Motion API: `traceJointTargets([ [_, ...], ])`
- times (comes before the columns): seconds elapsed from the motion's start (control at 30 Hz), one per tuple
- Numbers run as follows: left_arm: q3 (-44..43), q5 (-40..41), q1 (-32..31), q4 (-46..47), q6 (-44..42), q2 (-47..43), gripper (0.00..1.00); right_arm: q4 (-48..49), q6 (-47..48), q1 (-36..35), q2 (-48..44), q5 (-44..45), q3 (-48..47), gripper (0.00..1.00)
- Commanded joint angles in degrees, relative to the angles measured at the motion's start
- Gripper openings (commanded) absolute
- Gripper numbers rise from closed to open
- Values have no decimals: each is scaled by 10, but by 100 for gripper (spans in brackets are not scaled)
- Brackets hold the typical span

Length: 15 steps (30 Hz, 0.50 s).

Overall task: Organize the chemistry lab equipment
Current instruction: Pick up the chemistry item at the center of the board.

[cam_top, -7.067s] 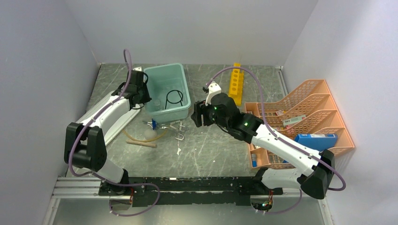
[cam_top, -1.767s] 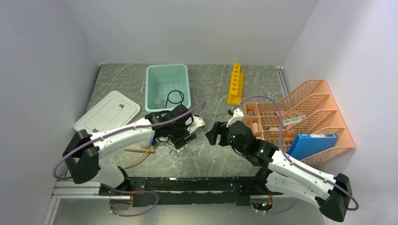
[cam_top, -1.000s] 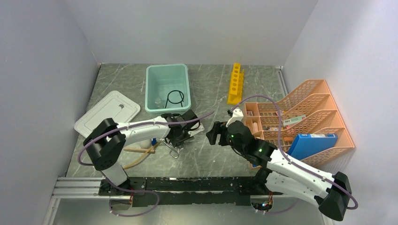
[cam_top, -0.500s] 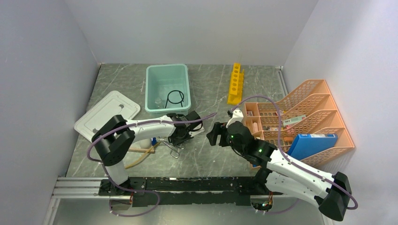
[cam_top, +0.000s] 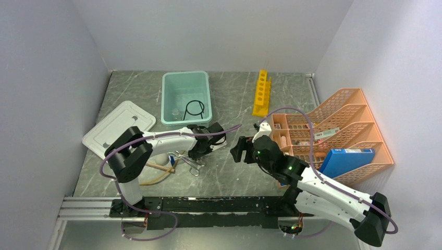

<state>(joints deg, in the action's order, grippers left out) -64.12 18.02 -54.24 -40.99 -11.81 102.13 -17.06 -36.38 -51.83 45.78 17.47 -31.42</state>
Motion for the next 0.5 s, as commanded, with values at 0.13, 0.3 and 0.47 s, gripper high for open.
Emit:
traceJointTargets([
  [0.13,-45,66,-1,-41,31,-6,5,-2,-12,2,-17,15,6,79],
  [0.3,-76,71,-1,-73,42,-39,5,-4,-13,2,-22,16,7,78],
  [0.47,-99,39,-1,-101,49,-83,5,-7,-11,2,-27,21,5,79],
])
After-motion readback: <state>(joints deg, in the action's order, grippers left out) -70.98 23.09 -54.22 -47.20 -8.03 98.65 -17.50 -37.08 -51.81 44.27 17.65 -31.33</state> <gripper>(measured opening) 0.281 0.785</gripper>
